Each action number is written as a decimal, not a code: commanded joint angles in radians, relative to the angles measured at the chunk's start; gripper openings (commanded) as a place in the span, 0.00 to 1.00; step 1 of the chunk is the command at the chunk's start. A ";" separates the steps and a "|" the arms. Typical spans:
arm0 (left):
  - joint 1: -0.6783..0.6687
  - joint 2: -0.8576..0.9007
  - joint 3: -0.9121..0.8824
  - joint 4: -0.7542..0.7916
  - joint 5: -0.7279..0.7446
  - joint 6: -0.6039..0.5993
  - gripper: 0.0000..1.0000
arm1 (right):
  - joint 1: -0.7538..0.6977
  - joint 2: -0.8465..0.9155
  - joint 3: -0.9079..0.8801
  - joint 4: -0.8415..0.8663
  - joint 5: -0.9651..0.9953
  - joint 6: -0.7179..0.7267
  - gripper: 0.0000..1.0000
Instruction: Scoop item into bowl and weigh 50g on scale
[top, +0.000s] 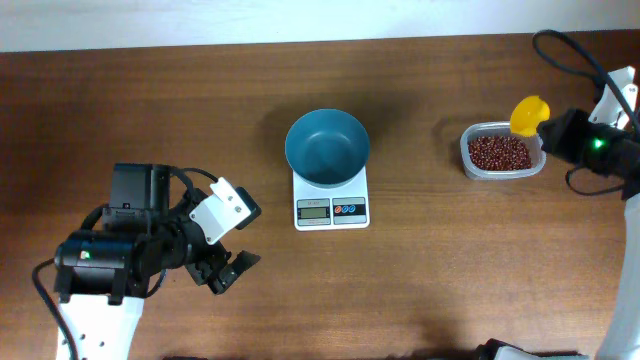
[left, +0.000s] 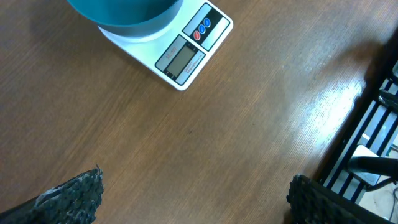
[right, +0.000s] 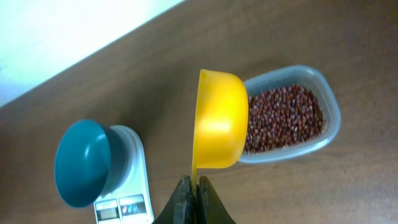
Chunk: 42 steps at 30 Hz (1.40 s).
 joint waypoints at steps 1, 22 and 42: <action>0.005 0.003 0.013 0.002 0.021 -0.013 0.99 | -0.001 -0.009 0.007 0.052 -0.018 0.058 0.04; 0.005 0.003 0.013 0.027 0.022 0.000 0.99 | 0.081 0.062 0.006 0.394 -0.066 0.101 0.04; -0.444 0.307 0.013 0.483 0.026 -0.351 0.99 | 0.091 0.039 0.006 0.341 -0.077 0.074 0.04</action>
